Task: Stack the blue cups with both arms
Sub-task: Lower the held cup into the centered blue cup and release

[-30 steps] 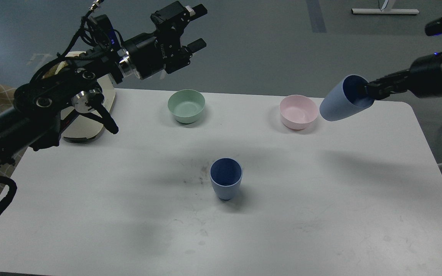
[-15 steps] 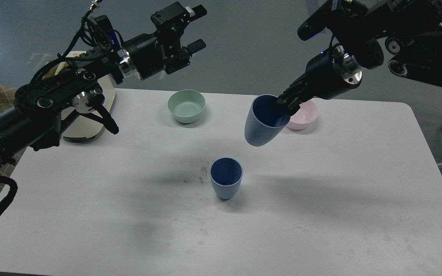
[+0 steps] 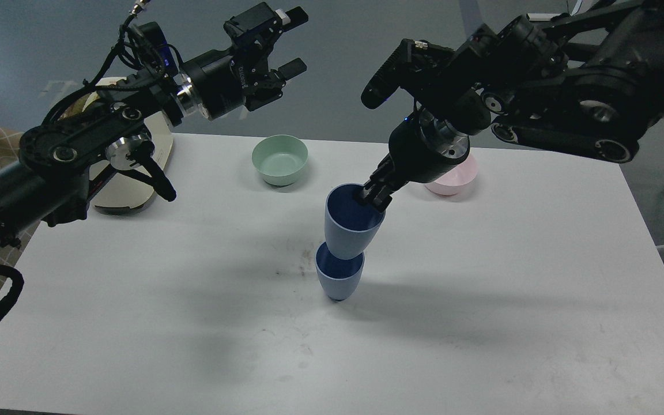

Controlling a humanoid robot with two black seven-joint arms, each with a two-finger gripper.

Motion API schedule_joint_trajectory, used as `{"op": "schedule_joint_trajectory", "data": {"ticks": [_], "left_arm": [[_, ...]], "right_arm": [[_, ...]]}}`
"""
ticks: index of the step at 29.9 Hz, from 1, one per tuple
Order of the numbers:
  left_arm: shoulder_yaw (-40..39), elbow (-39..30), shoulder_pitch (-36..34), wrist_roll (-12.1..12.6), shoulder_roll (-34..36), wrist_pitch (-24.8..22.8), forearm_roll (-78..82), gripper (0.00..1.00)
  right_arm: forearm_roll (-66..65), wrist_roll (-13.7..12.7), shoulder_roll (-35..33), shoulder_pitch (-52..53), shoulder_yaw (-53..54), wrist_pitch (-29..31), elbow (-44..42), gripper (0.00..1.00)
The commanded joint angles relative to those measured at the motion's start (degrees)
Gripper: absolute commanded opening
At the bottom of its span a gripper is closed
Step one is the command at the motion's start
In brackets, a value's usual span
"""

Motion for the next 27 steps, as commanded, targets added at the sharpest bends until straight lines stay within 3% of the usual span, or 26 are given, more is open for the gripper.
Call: {"op": "schedule_joint_trajectory", "data": {"ticks": [1, 27], "left_arm": [[0.0, 0.0, 0.1, 0.0, 0.1, 0.0, 0.0, 0.97], [-1.2, 0.0, 0.1, 0.0, 0.6, 0.6, -0.3, 0.97]], "right_arm": [[1.3, 0.0, 2.0, -0.3, 0.0, 0.0, -0.8, 0.00], [1.6, 0.0, 7.1, -4.1, -1.8, 0.0, -5.9, 0.00]]}}
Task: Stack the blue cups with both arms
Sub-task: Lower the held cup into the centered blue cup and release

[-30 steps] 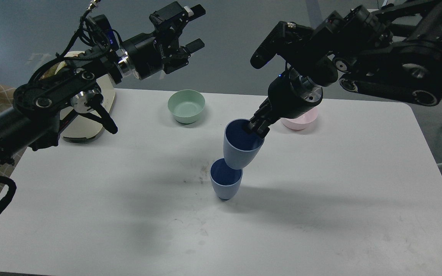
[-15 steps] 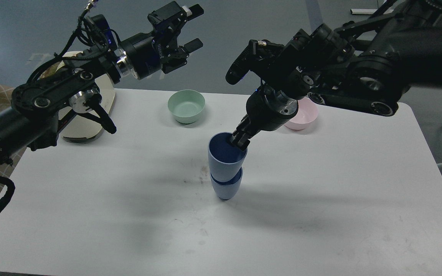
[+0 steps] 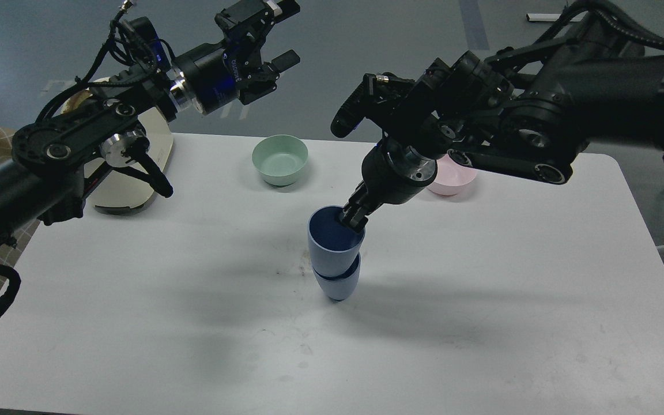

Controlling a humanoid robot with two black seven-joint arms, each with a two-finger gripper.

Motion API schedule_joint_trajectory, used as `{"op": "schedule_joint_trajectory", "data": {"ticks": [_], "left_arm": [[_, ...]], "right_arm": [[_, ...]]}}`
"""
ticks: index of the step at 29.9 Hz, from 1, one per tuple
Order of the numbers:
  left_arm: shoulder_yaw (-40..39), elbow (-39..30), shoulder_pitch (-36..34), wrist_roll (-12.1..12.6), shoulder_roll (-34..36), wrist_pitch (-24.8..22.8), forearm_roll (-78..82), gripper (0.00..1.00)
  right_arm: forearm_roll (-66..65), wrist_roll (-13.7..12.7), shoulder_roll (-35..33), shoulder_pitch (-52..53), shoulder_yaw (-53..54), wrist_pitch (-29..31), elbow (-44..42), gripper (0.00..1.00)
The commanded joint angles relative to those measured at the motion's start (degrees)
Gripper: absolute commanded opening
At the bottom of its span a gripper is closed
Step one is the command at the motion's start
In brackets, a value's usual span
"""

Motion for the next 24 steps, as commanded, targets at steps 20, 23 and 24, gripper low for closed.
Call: {"op": "schedule_joint_trajectory", "data": {"ticks": [20, 23, 24], "left_arm": [[-0.2, 0.0, 0.2, 0.0, -0.1, 0.0, 0.0, 0.97], [-0.2, 0.0, 0.3, 0.0, -0.1, 0.0, 0.0, 0.97], [-0.2, 0.0, 0.3, 0.0, -0.1, 0.0, 0.0, 0.97]], "right_arm": [[0.0, 0.0, 0.0, -1.1, -1.9, 0.0, -0.5, 0.00], [0.0, 0.0, 0.0, -1.4, -1.9, 0.0, -0.6, 0.00], [0.0, 0.0, 0.0, -1.6, -1.9, 0.0, -0.7, 0.00]]}}
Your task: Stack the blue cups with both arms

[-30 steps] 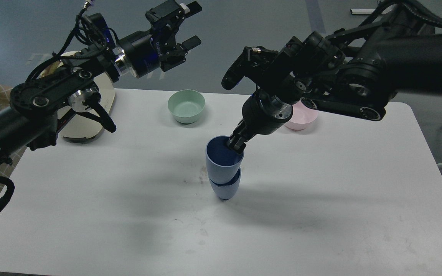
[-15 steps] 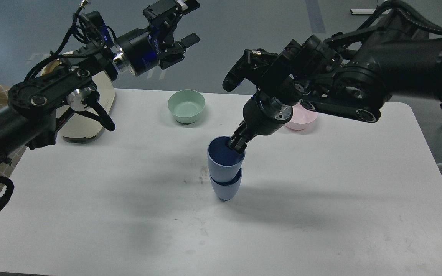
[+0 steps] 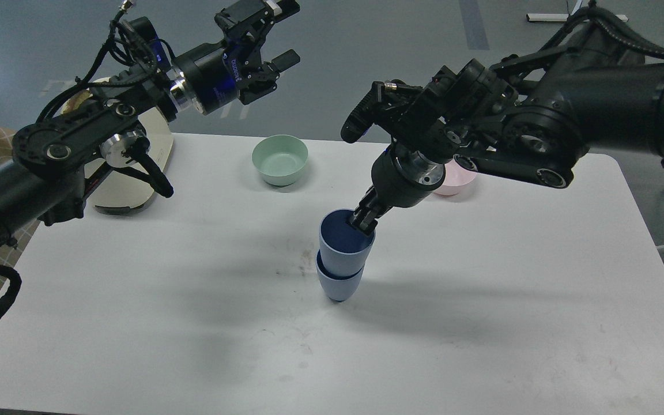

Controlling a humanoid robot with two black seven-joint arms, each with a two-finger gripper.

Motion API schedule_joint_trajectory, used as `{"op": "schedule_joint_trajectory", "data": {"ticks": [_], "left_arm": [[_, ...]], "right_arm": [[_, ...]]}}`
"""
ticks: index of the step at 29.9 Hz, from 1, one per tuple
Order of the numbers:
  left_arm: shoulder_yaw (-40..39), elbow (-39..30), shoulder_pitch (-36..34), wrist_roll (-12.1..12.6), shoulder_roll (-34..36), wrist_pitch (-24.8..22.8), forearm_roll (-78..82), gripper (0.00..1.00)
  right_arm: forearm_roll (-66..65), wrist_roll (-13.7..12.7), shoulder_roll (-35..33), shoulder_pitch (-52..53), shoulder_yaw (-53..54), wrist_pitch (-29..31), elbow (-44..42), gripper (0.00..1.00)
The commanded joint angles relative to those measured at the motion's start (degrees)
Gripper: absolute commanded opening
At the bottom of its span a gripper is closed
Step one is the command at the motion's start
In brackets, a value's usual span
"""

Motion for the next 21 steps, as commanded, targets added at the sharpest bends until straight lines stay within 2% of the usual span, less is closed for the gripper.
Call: {"op": "schedule_joint_trajectory", "data": {"ticks": [1, 3, 7, 9, 12, 15, 19, 21], "left_arm": [[0.0, 0.0, 0.1, 0.0, 0.1, 0.0, 0.0, 0.97], [0.0, 0.0, 0.1, 0.0, 0.1, 0.0, 0.0, 0.97], [-0.1, 0.0, 0.1, 0.0, 0.1, 0.0, 0.0, 0.97], [-0.1, 0.0, 0.2, 0.0, 0.0, 0.0, 0.0, 0.97], [-0.1, 0.0, 0.2, 0.0, 0.1, 0.0, -0.1, 0.97], [-0.1, 0.0, 0.2, 0.0, 0.1, 0.0, -0.1, 0.97], [-0.1, 0.0, 0.2, 0.0, 0.2, 0.0, -0.1, 0.97], [-0.1, 0.0, 0.2, 0.0, 0.2, 0.0, -0.1, 0.97]], "right_arm": [[0.0, 0.0, 0.0, -0.4, 0.1, 0.0, -0.1, 0.00], [0.0, 0.0, 0.0, -0.5, 0.1, 0.0, -0.1, 0.00], [0.0, 0.0, 0.0, -0.5, 0.1, 0.0, -0.1, 0.16], [0.0, 0.0, 0.0, -0.5, 0.1, 0.0, -0.1, 0.19], [0.0, 0.0, 0.0, -0.5, 0.1, 0.0, -0.1, 0.34], [0.1, 0.0, 0.0, -0.5, 0.1, 0.0, -0.1, 0.42], [3.2, 0.0, 0.0, -0.3, 0.4, 0.0, -1.6, 0.64], [4.6, 0.0, 0.0, -0.1, 0.5, 0.0, -1.8, 0.68]]}}
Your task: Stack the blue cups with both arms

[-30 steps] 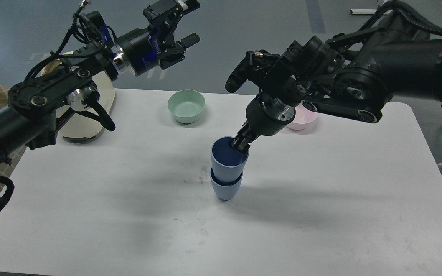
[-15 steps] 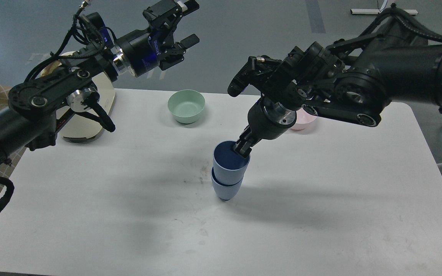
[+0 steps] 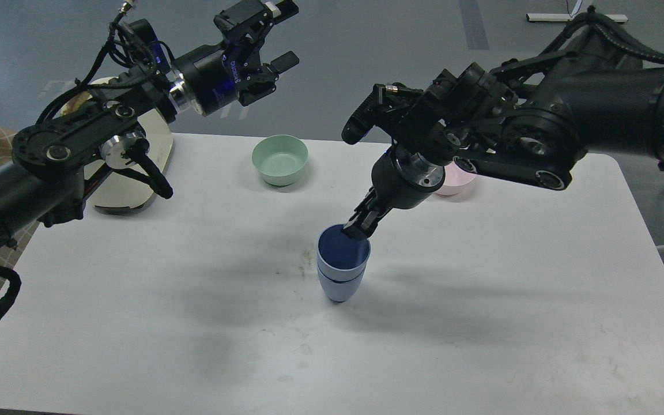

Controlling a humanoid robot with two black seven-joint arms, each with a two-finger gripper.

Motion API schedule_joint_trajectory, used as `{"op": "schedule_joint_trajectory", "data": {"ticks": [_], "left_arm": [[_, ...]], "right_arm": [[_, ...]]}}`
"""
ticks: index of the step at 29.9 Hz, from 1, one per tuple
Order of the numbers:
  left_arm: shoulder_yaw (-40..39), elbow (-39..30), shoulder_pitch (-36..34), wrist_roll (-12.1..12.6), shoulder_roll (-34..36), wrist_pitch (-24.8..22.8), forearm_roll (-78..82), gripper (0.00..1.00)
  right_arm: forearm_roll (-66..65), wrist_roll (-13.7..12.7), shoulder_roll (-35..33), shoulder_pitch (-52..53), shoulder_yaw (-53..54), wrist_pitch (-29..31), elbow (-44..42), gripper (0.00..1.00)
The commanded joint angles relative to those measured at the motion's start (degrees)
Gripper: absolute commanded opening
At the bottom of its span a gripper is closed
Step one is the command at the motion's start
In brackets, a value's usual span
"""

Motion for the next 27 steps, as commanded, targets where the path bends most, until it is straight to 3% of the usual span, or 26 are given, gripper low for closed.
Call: {"op": "schedule_joint_trajectory", "data": {"ticks": [1, 9, 18, 21, 27], "left_arm": [[0.0, 0.0, 0.0, 0.0, 0.0, 0.0, 0.0, 0.97], [0.1, 1.0, 0.4, 0.0, 0.0, 0.2, -0.1, 0.97], [-0.1, 8.0, 1.1, 0.0, -2.1, 0.6, -1.1, 0.97], [-1.6, 11.3, 1.1, 0.0, -3.9, -0.2, -3.7, 0.98], [-4.1, 15.9, 1.5, 0.0, -7.2, -0.3, -8.3, 0.98]], "right_arm": [[3.2, 0.0, 0.0, 0.8, 0.4, 0.0, -0.7, 0.71], [5.1, 0.0, -11.8, 3.0, 7.9, 0.0, -2.7, 0.94], [17.1, 0.0, -31.5, -0.2, 19.3, 0.0, -5.0, 0.97], [23.0, 0.0, -35.1, -4.3, 21.8, 0.0, -7.4, 0.97], [32.5, 0.0, -35.8, -17.1, 34.2, -0.1, -12.4, 0.97]]}}
